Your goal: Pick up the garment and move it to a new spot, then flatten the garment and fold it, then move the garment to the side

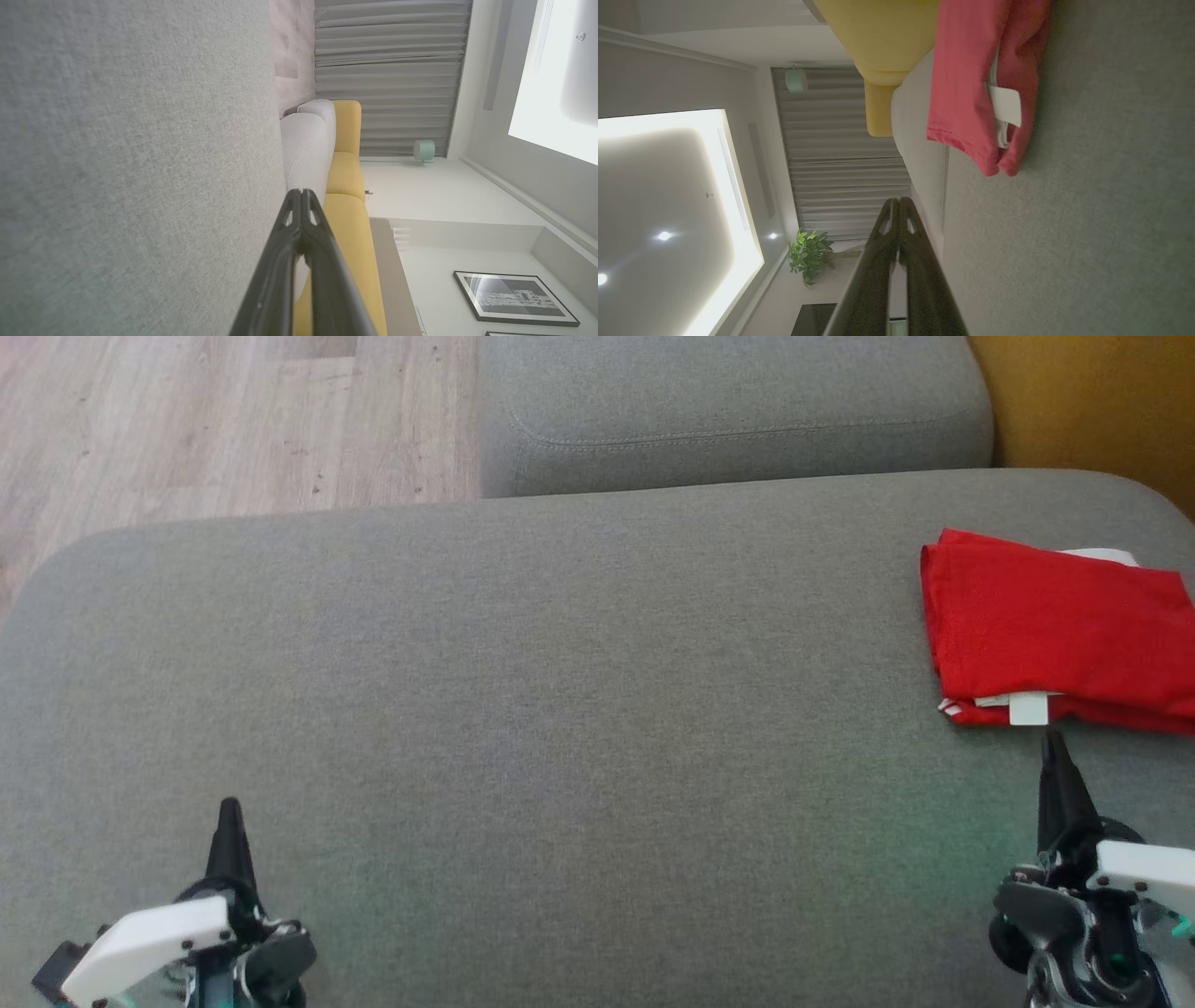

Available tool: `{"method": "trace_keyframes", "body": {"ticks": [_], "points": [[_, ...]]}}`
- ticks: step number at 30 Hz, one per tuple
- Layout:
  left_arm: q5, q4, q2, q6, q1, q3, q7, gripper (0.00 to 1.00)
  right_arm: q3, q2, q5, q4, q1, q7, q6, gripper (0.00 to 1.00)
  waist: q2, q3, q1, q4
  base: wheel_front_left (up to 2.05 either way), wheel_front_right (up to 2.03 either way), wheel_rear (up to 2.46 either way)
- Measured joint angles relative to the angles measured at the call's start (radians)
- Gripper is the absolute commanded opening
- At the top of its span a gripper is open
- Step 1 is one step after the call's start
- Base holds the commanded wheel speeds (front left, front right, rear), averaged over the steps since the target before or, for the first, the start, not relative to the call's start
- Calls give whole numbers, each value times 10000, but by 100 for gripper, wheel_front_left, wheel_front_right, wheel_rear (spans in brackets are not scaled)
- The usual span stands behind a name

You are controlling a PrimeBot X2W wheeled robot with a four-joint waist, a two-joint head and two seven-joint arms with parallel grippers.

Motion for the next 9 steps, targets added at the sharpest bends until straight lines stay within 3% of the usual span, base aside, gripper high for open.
{"method": "trace_keyframes", "body": {"ticks": [9], "points": [[-21, 2, -15, 0, -107, 2, 29, 0, -13, 0, 4, 0, -67, 38, 0, 0, 0, 0, 0, 0, 0, 0, 0]]}}
